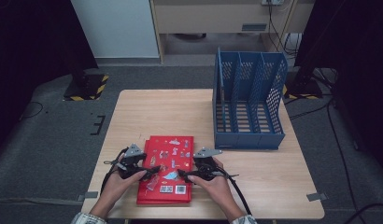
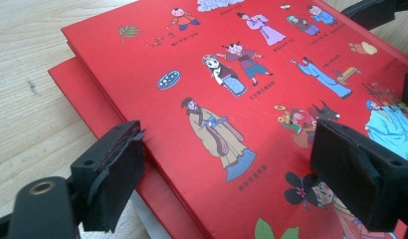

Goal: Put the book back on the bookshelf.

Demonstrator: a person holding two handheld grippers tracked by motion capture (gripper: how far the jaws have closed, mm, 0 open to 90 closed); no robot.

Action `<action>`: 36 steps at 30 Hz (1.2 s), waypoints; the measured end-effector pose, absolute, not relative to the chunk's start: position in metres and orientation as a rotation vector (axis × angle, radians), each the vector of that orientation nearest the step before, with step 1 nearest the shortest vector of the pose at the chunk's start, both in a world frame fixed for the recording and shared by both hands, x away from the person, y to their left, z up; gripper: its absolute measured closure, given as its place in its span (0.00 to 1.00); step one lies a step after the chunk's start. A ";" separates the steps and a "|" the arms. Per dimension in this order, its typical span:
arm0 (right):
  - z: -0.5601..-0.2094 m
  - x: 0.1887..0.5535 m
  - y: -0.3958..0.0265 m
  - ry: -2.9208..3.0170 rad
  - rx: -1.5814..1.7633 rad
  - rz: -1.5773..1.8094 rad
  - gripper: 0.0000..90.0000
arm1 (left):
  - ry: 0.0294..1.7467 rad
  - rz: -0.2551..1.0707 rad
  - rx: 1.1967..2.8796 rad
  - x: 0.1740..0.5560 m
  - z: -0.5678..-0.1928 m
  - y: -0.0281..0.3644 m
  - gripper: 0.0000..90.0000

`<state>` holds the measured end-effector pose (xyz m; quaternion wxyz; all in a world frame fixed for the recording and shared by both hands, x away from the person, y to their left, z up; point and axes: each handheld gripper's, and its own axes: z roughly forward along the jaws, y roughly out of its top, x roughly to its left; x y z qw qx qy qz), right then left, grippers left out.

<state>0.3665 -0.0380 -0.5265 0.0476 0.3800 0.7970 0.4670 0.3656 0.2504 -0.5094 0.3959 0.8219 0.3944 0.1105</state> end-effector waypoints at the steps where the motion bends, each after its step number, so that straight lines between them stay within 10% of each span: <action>1: -0.527 0.367 -0.038 2.433 1.164 1.429 0.14 | 1.000 0.280 2.083 0.366 -0.509 0.250 0.14; 36: -0.530 0.375 -0.038 2.443 1.262 1.509 0.19 | 0.998 0.269 2.065 0.365 -0.511 0.251 0.13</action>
